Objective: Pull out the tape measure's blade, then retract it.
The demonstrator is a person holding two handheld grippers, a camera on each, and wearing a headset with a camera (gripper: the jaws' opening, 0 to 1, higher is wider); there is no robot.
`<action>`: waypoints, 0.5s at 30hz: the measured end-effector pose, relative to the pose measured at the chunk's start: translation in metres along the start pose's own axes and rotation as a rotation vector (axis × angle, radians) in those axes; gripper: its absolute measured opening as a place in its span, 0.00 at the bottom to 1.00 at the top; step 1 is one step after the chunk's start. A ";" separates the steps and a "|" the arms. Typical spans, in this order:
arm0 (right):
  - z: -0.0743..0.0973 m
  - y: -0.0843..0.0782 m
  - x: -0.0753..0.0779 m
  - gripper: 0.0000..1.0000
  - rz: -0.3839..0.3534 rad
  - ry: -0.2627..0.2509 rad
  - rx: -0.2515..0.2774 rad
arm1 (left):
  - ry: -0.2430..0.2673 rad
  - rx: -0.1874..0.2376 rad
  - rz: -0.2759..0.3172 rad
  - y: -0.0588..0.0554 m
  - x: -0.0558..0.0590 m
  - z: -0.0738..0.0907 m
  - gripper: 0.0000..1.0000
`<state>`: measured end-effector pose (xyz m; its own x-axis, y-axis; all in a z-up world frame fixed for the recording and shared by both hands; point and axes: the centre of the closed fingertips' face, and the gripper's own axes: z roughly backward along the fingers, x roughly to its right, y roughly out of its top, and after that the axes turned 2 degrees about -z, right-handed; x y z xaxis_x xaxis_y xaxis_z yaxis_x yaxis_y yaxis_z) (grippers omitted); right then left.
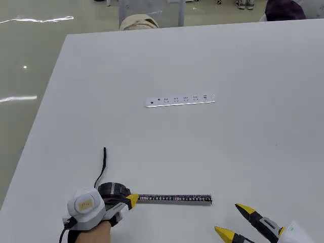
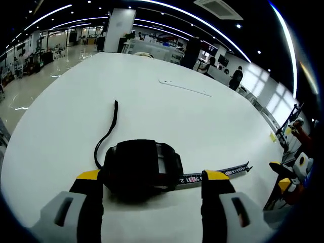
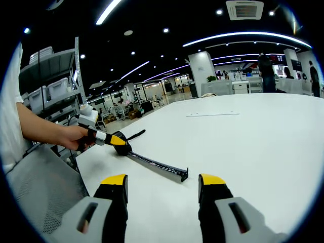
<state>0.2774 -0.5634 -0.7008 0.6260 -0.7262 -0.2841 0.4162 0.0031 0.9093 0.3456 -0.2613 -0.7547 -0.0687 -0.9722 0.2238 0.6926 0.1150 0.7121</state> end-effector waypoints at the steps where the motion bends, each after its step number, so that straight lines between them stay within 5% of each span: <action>1: 0.000 0.000 0.000 0.56 0.000 0.000 0.001 | 0.000 -0.003 -0.001 0.000 0.000 -0.001 0.77; 15: 0.001 -0.003 0.002 0.55 0.004 -0.004 -0.007 | 0.022 -0.003 0.029 0.000 -0.004 -0.004 0.75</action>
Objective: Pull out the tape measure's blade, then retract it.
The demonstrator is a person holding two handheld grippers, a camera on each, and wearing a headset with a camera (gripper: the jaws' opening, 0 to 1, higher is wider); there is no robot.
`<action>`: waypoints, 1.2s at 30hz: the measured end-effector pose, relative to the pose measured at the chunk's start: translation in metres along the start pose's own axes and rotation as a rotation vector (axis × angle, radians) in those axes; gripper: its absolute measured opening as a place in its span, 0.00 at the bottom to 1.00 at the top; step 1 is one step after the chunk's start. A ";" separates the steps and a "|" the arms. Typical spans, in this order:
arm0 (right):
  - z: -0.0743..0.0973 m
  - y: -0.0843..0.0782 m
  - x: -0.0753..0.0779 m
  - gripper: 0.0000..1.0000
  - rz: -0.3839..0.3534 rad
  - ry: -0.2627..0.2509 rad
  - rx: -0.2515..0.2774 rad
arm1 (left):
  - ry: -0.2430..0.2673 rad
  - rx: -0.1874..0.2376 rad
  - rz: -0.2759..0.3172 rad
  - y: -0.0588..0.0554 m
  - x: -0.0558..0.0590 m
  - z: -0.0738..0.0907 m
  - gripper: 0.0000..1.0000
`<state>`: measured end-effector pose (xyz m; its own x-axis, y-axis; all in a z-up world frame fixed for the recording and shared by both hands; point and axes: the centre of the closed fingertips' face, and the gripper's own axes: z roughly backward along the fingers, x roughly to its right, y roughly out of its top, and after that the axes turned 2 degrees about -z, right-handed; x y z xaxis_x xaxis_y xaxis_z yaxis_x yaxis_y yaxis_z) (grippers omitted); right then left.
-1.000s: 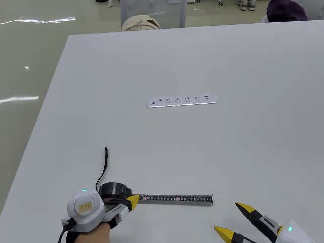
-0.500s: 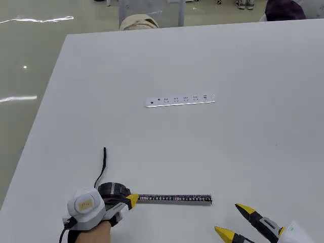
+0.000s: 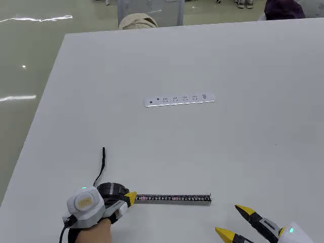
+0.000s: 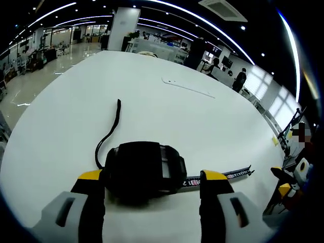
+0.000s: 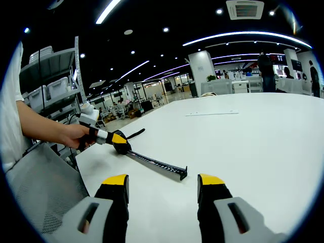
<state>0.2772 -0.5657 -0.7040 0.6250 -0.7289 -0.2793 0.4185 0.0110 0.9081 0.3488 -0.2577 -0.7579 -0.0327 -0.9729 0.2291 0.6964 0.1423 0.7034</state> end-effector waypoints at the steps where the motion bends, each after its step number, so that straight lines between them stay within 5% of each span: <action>1: 0.000 0.000 0.000 0.55 -0.001 0.000 -0.001 | 0.005 0.000 0.001 0.000 0.000 0.000 0.74; 36: 0.005 -0.003 0.004 0.51 -0.015 -0.012 -0.002 | 0.089 -0.023 0.000 -0.004 -0.009 -0.007 0.67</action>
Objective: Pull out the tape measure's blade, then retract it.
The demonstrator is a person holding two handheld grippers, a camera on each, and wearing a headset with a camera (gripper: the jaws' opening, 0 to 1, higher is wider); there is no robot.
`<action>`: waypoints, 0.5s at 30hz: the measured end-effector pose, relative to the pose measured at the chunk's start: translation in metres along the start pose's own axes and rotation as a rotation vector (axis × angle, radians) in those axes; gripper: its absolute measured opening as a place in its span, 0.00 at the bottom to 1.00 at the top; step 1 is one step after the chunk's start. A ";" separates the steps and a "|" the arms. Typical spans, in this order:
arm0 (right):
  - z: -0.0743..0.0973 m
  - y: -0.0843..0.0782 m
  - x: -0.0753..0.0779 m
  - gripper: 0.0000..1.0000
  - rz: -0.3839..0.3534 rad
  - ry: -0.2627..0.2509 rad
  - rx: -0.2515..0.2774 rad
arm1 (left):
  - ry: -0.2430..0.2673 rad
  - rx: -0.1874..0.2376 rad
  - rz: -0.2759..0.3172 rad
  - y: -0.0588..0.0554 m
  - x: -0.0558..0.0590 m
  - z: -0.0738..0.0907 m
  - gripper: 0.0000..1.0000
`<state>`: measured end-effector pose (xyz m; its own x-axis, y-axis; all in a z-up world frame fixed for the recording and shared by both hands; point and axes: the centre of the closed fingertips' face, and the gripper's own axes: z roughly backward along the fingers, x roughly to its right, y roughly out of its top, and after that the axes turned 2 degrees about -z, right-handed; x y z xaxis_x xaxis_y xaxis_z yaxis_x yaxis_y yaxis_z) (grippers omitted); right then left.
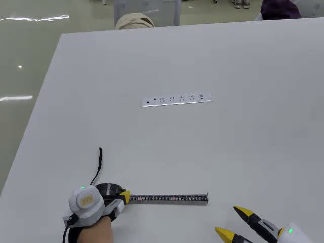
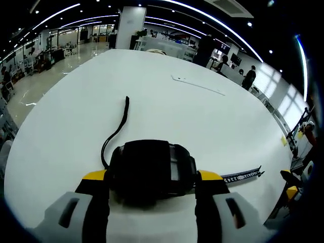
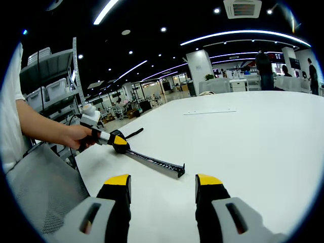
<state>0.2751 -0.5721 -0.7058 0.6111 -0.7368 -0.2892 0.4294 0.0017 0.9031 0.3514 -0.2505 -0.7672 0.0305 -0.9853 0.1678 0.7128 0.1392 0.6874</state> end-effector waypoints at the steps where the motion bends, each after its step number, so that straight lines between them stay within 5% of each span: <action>1: 0.000 0.000 0.000 0.51 -0.001 0.000 0.001 | 0.000 -0.001 0.001 0.000 0.001 0.001 0.67; 15: -0.001 -0.004 -0.001 0.49 0.009 0.005 -0.013 | 0.016 -0.010 0.003 -0.001 0.000 0.000 0.67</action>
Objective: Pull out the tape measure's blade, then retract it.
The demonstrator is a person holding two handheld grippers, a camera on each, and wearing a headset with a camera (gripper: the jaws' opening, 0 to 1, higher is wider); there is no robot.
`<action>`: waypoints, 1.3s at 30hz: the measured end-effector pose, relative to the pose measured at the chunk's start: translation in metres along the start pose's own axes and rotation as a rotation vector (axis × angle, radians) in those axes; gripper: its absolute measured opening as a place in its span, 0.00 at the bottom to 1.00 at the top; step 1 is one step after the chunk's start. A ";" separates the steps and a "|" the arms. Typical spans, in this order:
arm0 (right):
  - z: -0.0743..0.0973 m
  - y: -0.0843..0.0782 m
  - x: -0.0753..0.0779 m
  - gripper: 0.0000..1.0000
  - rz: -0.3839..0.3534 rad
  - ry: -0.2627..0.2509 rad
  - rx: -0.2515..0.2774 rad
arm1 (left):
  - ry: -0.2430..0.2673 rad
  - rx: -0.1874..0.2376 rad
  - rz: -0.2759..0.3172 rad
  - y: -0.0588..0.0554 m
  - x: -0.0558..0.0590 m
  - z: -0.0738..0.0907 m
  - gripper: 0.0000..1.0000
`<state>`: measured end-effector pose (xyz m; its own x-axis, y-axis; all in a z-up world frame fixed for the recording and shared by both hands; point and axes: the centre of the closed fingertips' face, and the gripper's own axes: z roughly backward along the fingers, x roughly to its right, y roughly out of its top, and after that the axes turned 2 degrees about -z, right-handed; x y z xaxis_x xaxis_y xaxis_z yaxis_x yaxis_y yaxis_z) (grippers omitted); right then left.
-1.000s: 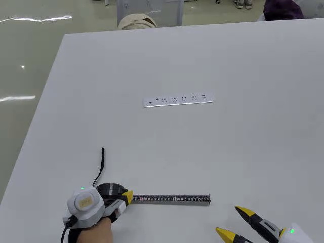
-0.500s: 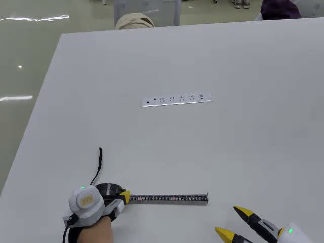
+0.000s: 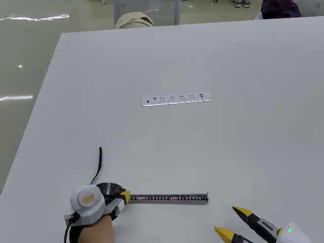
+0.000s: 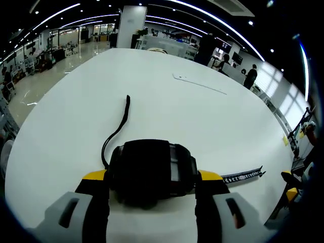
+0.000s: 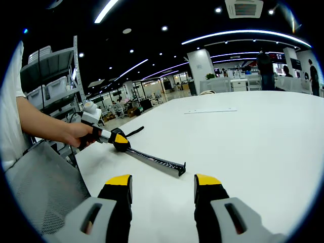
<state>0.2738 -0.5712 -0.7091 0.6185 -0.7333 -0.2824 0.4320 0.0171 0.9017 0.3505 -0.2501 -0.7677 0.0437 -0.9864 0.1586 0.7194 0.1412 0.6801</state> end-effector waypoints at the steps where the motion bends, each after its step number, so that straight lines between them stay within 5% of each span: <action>1: 0.000 0.000 0.000 0.49 -0.001 0.000 0.000 | 0.001 -0.001 0.000 0.000 0.000 0.000 0.67; 16: -0.008 -0.005 0.003 0.48 0.013 0.025 -0.030 | 0.000 -0.001 0.000 0.000 -0.001 -0.002 0.67; 39: -0.032 -0.004 0.005 0.46 0.046 0.171 -0.062 | 0.002 -0.004 0.007 0.000 -0.001 -0.002 0.67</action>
<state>0.2969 -0.5532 -0.7244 0.7386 -0.6049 -0.2976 0.4374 0.0940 0.8943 0.3513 -0.2498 -0.7693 0.0500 -0.9855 0.1624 0.7222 0.1480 0.6757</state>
